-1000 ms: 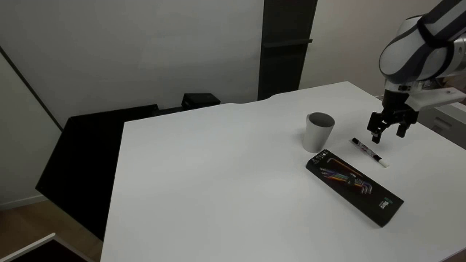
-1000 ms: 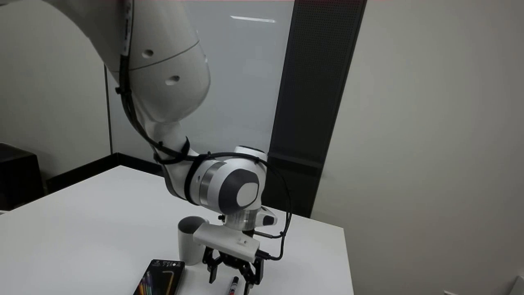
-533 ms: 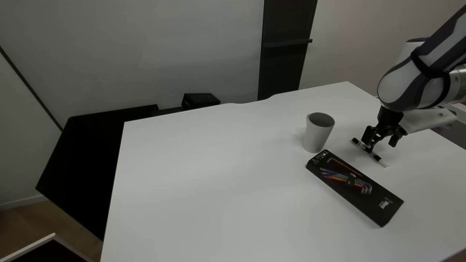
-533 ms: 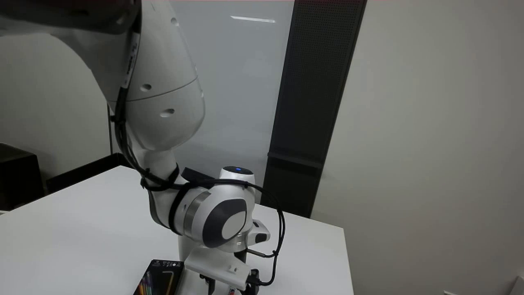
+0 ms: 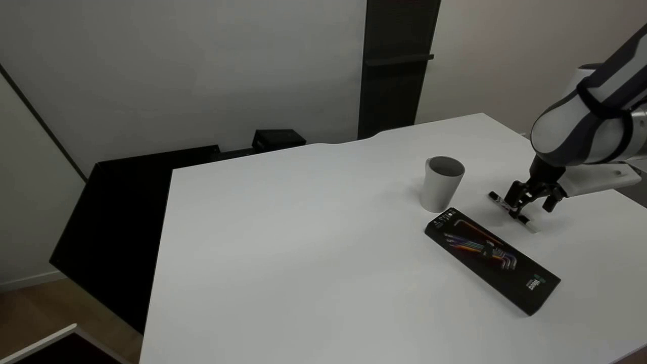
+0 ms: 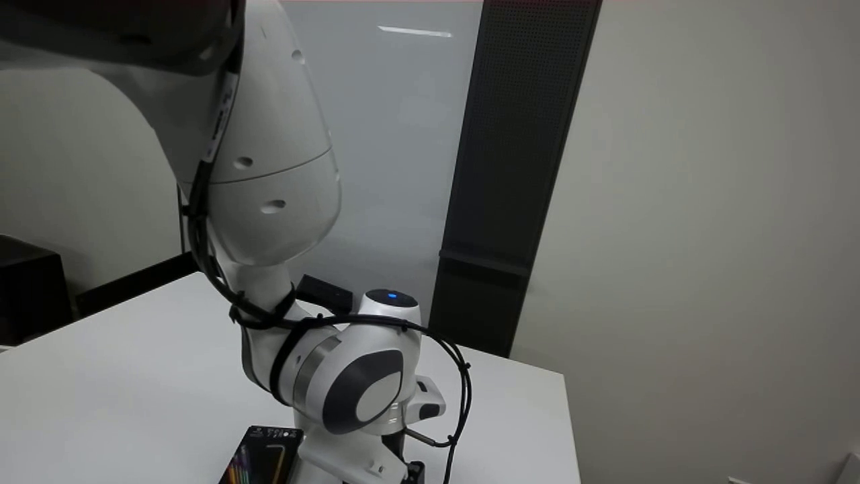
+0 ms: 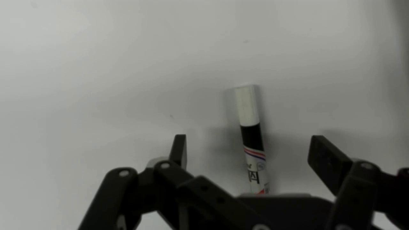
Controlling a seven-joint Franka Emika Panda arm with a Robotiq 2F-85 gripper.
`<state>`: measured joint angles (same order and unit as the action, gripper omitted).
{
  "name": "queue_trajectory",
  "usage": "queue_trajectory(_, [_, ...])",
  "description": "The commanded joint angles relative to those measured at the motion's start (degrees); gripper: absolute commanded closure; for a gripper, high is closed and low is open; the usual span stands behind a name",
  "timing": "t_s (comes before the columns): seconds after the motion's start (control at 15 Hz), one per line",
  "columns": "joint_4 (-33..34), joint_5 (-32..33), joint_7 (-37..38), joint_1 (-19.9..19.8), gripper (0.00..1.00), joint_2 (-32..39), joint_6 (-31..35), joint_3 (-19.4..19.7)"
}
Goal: Put the marker inside the mug then take the marker out of the mug
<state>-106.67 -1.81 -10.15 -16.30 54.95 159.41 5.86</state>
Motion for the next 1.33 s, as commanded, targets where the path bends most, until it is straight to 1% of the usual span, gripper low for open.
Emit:
queue_trajectory(0.0, [-0.19,-0.92,1.39,-1.56,0.31,0.24,1.24,-0.93])
queue_trajectory(0.07, [-0.21,-1.15,1.43,-1.75,0.39,0.21,1.64,-0.91])
queue_trajectory(0.2, [-0.71,-1.56,1.15,-2.6,0.5,-0.53,2.53,-1.14])
queue_trajectory(0.27, [-1.1,-1.91,0.78,-3.32,0.57,-1.18,2.75,-1.5])
queue_trajectory(0.33, [-1.64,-1.77,1.12,-2.93,0.13,-1.67,3.28,-0.71])
queue_trajectory(0.4, [-1.32,-1.75,0.67,-3.55,0.16,-1.74,2.72,-1.01])
queue_trajectory(0.47, [-0.89,-1.82,0.51,-3.93,0.16,-1.45,2.4,-1.4])
queue_trajectory(0.53, [-0.59,-1.52,0.58,-3.5,0.11,-1.14,1.8,-1.39])
queue_trajectory(0.6, [-0.51,-1.36,0.73,-3.07,0.05,-0.94,1.8,-1.4])
queue_trajectory(0.73, [-0.27,-0.78,1.01,-1.65,0.0,-0.61,1.19,-1.42])
queue_trajectory(1.0, [0.36,0.12,0.7,0.7,0.0,1.22,2.02,-1.89])
queue_trajectory(1.07, [0.57,0.3,0.28,0.77,0.0,1.71,1.52,-2.11])
queue_trajectory(1.27, [1.12,0.66,1.35,1.96,0.0,3.25,1.0,-0.94])
